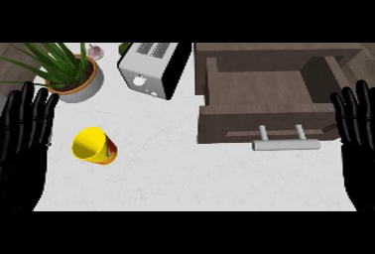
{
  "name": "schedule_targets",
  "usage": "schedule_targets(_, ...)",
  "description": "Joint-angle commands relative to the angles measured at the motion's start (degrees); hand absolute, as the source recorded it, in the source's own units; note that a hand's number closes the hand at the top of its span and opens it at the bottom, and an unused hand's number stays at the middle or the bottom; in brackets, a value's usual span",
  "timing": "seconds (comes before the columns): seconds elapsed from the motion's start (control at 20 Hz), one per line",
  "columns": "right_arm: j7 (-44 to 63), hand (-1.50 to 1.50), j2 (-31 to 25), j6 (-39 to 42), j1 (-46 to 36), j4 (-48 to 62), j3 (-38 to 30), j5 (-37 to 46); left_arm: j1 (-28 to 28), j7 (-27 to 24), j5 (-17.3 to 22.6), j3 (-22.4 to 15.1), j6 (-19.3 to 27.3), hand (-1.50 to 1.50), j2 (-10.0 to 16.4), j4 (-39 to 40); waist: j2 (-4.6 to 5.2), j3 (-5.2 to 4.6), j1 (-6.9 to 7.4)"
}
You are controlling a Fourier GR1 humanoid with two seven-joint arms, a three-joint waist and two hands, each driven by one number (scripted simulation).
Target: Pick up the cup, place it into the drawer and close the drawer
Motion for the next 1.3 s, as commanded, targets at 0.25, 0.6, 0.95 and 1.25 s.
schedule_targets(0.25,0.3,-1.5,-2.2,1.6,-4.1,-1.3,-1.1,-0.8,-3.6,-0.7,21.0,7.6,-20.0,-1.5,10.8,5.4,0.16,0.59,1.78)
schedule_targets(0.6,4.5,-1.5,-3.6,7.1,-3.9,4.8,2.5,-2.9,-5.5,6.8,33.4,14.2,-20.7,-1.5,10.2,20.2,0.16,0.65,1.49)
schedule_targets(0.95,2.7,-1.5,-4.9,7.6,-14.5,16.5,-1.4,-3.0,-8.3,0.0,24.3,14.0,-22.9,-1.5,9.6,33.6,0.22,0.66,1.67)
schedule_targets(1.25,1.3,-1.5,-6.5,9.9,-12.4,14.2,-4.1,-4.7,-9.6,-5.2,22.1,16.9,-27.4,-1.5,12.1,44.9,0.15,0.65,1.46)
